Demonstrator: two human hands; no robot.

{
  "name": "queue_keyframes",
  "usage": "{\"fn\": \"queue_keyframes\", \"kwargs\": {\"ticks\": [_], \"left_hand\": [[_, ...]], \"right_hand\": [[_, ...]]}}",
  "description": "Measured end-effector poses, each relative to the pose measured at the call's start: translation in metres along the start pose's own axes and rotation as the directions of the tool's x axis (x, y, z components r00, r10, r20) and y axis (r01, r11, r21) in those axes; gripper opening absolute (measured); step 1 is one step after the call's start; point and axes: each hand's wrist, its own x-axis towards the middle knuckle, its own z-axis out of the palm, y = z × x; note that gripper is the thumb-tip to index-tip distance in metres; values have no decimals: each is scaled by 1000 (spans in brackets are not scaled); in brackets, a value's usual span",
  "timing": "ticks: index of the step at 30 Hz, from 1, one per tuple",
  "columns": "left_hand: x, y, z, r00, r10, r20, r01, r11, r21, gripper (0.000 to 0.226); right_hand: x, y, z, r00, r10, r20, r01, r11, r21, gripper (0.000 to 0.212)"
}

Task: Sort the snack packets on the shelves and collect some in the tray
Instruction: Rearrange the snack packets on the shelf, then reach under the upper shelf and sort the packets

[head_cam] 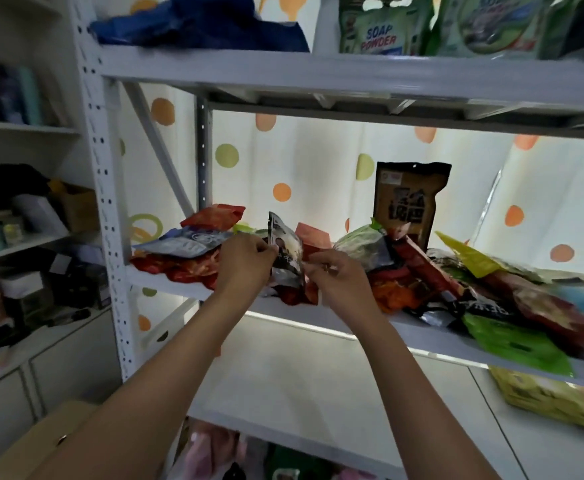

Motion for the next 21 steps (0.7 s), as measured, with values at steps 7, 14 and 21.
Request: {"fn": "queue_keyframes", "kwargs": {"ticks": [7,14,21], "left_hand": [[19,9,50,979,-143,146,116,977,179,51],[32,0,79,968,-100,231,38,965,258,42],[49,-3,62,967,-114,230,37,948,317,32]], "right_hand": [[34,19,-36,999,-32,9,33,979,-201,19],[62,28,-40,974,-206,95,226,924,-308,17],[100,39,-11,939,-243,243,320,877,-359,16]]}}
